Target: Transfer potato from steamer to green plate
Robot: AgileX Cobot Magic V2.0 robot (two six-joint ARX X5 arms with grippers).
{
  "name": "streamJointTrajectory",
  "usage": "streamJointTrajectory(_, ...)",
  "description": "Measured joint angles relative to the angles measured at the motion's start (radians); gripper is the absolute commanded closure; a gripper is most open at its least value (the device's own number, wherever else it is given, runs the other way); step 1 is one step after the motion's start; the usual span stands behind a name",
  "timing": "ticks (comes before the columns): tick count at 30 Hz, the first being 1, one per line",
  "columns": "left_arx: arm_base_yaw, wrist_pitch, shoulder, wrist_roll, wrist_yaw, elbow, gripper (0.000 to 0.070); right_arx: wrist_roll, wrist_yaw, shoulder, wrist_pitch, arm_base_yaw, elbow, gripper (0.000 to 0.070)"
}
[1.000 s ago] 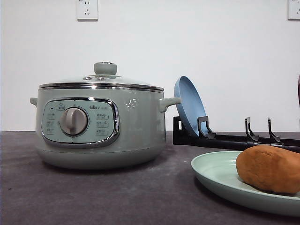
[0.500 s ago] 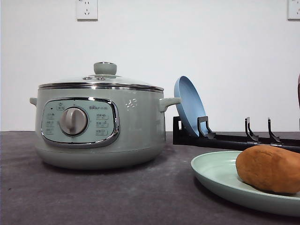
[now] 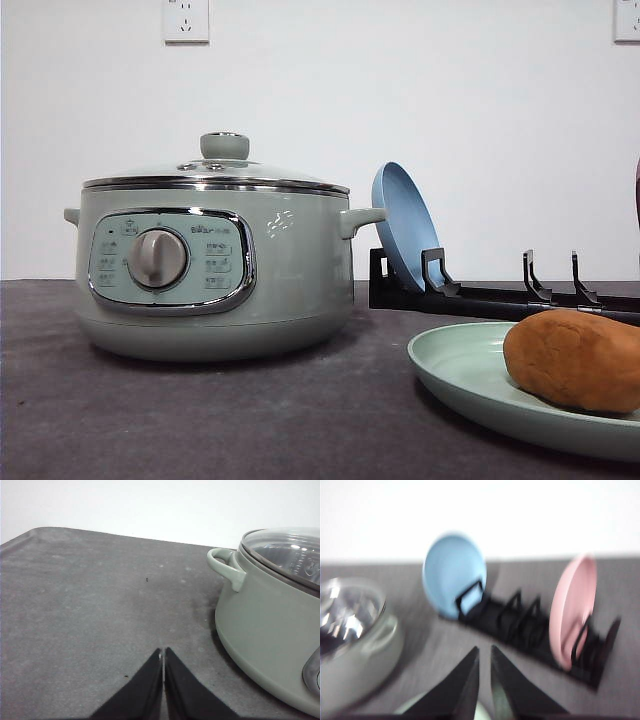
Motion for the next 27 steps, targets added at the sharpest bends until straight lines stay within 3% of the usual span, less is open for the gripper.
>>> streamJointTrajectory(7,0.000,0.000,0.000,0.000,0.000,0.000,0.0700,-0.007,0.069,-0.144,0.568,-0.021,-0.398,0.0668)
streamJointTrajectory(10,0.000,0.000,0.000,0.000,0.000,0.000,0.0700,-0.010,0.080,-0.187,0.749,-0.022,-0.533,0.0668)
streamJointTrajectory(15,0.000,0.000,0.000,0.000,0.000,0.000,0.0700,-0.010,0.102,-0.241,0.771,-0.034,-0.656,0.0668)
streamJointTrajectory(21,0.000,0.000,0.000,0.000,0.000,0.000,0.0700,-0.010,0.102,-0.284,0.646,-0.035,-0.742,0.0668)
streamJointTrajectory(27,0.000,0.000,0.000,0.000,0.000,0.000,0.0700,-0.021,0.068,-0.315,0.625,-0.035,-0.799,0.0668)
